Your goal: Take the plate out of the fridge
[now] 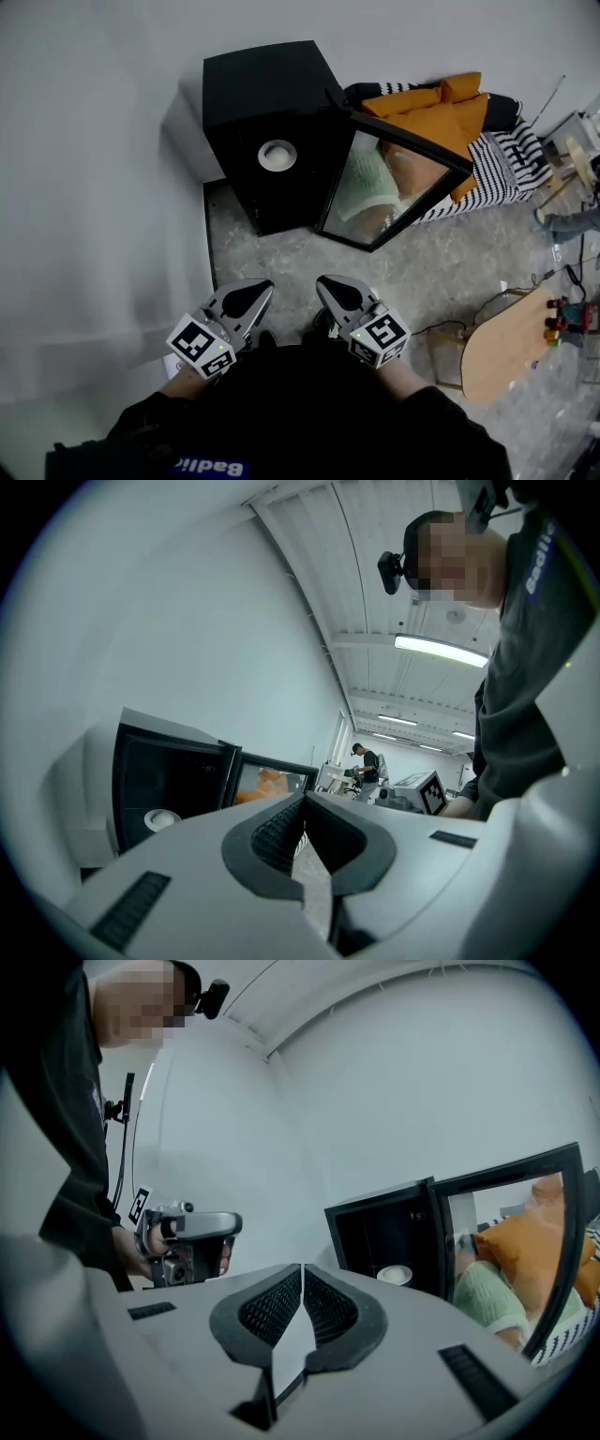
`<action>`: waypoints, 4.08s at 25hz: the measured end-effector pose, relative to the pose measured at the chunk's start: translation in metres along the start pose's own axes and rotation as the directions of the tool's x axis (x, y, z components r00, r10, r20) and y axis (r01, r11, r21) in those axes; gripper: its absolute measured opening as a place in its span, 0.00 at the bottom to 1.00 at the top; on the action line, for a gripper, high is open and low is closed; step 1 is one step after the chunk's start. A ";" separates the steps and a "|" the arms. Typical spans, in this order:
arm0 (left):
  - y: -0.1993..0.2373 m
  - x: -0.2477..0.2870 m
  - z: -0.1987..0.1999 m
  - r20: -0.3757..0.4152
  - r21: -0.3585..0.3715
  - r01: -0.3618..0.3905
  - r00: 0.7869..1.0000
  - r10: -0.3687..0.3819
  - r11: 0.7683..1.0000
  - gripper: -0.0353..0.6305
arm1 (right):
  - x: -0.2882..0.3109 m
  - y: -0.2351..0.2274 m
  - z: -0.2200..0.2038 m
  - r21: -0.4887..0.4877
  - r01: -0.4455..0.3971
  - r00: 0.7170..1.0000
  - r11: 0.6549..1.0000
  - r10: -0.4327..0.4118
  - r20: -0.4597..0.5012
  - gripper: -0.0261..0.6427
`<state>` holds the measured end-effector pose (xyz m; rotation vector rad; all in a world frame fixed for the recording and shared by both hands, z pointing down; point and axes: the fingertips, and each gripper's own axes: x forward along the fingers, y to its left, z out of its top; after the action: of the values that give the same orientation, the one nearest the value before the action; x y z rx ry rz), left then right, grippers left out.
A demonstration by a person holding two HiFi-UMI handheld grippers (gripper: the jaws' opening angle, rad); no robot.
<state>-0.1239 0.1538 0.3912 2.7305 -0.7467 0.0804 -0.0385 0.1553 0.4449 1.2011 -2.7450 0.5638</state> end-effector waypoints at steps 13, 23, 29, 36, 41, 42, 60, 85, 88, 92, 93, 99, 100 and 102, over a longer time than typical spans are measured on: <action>0.024 0.071 0.006 -0.015 -0.031 -0.177 0.984 0.177 0.984 0.06 | 0.013 -0.078 0.009 0.027 -0.128 0.989 0.991 0.129 -0.072 0.06; 0.083 0.079 0.000 -0.043 -0.120 -0.192 0.981 0.188 0.974 0.06 | 0.047 -0.098 0.013 0.025 -0.102 0.990 0.994 0.104 -0.097 0.06; 0.133 0.084 0.000 -0.087 -0.102 -0.142 0.987 0.133 0.985 0.06 | 0.081 -0.099 0.026 0.018 -0.020 0.993 1.000 0.022 -0.116 0.06; 0.194 0.085 -0.001 -0.120 -0.106 -0.087 0.990 0.075 0.991 0.06 | 0.128 -0.102 0.029 -0.009 0.069 0.990 0.998 -0.069 -0.122 0.06; 0.218 0.088 -0.007 -0.138 -0.127 -0.074 0.989 0.056 0.989 0.06 | 0.148 -0.102 0.039 -0.024 0.096 0.988 0.995 -0.098 -0.117 0.06; 0.221 0.089 -0.007 -0.140 -0.134 -0.079 0.988 0.061 0.988 0.06 | 0.149 -0.103 0.041 -0.027 0.094 0.989 0.995 -0.097 -0.115 0.06; 0.306 0.170 -0.073 -0.198 -0.296 -0.319 0.943 0.269 0.900 0.13 | 0.129 -0.163 0.005 0.016 0.002 0.973 1.000 0.002 -0.232 0.06; 0.461 0.230 -0.194 -0.237 -0.511 -0.603 0.784 0.574 0.612 0.26 | 0.090 -0.191 -0.085 0.142 -0.030 0.922 0.989 0.083 -0.377 0.06; 0.470 0.232 -0.200 -0.244 -0.504 -0.611 0.779 0.577 0.611 0.26 | 0.112 -0.185 -0.073 0.125 -0.095 0.928 0.988 0.133 -0.349 0.06; 0.483 0.237 -0.212 -0.256 -0.514 -0.616 0.775 0.578 0.597 0.26 | 0.144 -0.175 -0.057 0.089 -0.178 0.928 0.980 0.198 -0.317 0.06; 0.486 0.239 -0.215 -0.259 -0.520 -0.617 0.773 0.579 0.591 0.26 | 0.149 -0.173 -0.054 0.083 -0.190 0.928 0.978 0.207 -0.311 0.06; 0.498 0.243 -0.227 -0.272 -0.583 -0.630 0.747 0.606 0.514 0.26 | 0.145 -0.170 -0.071 0.124 -0.185 0.914 0.975 0.218 -0.343 0.06; 0.500 0.243 -0.230 -0.277 -0.589 -0.632 0.743 0.609 0.503 0.26 | 0.141 -0.170 -0.077 0.133 -0.182 0.910 0.974 0.219 -0.353 0.06; 0.504 0.241 -0.234 -0.287 -0.597 -0.638 0.735 0.614 0.485 0.26 | 0.133 -0.169 -0.087 0.147 -0.179 0.903 0.973 0.222 -0.367 0.06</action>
<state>-0.1638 -0.3033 0.7865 1.6486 -1.4193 0.0115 -0.0129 -0.0097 0.6058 0.7277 -2.5367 0.8782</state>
